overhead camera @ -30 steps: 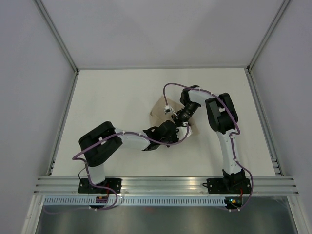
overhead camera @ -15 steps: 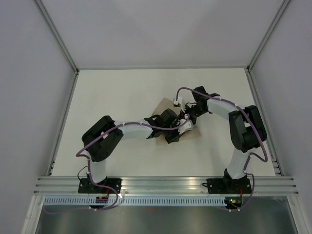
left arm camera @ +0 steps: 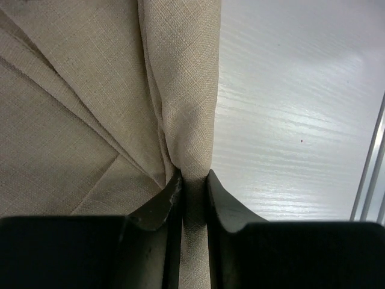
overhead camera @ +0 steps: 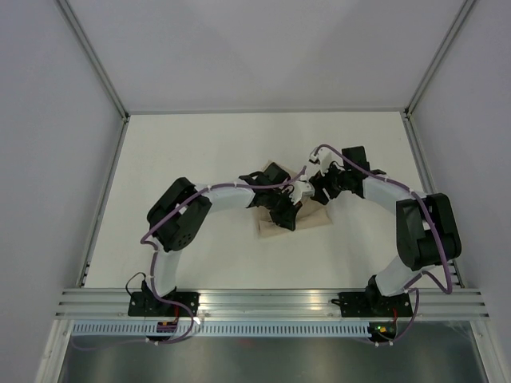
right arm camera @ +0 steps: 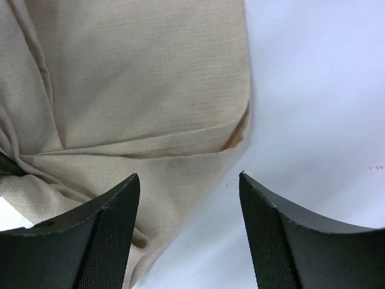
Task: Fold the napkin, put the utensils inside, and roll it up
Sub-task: Roll the napkin at the center of the board.
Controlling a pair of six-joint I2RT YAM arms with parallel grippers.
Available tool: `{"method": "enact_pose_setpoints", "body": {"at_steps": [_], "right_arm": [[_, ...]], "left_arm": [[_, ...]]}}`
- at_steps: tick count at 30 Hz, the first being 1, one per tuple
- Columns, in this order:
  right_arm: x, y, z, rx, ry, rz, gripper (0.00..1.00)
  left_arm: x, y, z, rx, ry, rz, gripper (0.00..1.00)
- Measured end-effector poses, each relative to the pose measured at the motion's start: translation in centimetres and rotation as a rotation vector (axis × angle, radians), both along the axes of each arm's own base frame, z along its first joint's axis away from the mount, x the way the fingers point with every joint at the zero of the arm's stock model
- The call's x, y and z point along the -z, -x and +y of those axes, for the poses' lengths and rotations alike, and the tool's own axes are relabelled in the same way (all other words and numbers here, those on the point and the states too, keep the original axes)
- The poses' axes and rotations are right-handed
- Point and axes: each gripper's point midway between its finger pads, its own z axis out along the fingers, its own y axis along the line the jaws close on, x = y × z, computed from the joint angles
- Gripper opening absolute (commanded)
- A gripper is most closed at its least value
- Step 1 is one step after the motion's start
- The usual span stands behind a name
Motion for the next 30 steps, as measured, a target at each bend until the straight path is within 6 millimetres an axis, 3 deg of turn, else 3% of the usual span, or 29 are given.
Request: {"method": "enact_pose_setpoints", "body": {"at_steps": [6, 12, 15, 20, 27, 30], "right_arm": [[-0.6, -1.4, -2.0, 0.118, 0.029, -0.055, 0.73], [-0.8, -3.0, -6.1, 0.246, 0.023, -0.065, 0.73], [-0.7, -3.1, -6.7, 0.262, 0.031, -0.069, 0.73], [-0.2, 0.0, -6.6, 0.218, 0.045, -0.076, 0.72], [-3.9, 3.3, -4.9, 0.018, 0.012, -0.188, 0.73], [-4.5, 4.8, -4.0, -0.078, -0.001, -0.209, 0.73]], "left_arm": [[0.0, -0.1, 0.1, -0.009, 0.002, 0.108, 0.02], [0.1, -0.2, 0.2, -0.017, -0.004, 0.158, 0.02], [0.1, -0.2, 0.2, -0.02, -0.001, 0.18, 0.02], [0.2, -0.4, 0.2, -0.03, 0.013, 0.244, 0.02], [0.3, -0.5, 0.3, -0.031, 0.045, 0.328, 0.02], [0.3, -0.5, 0.3, -0.031, 0.052, 0.351, 0.02]]}}
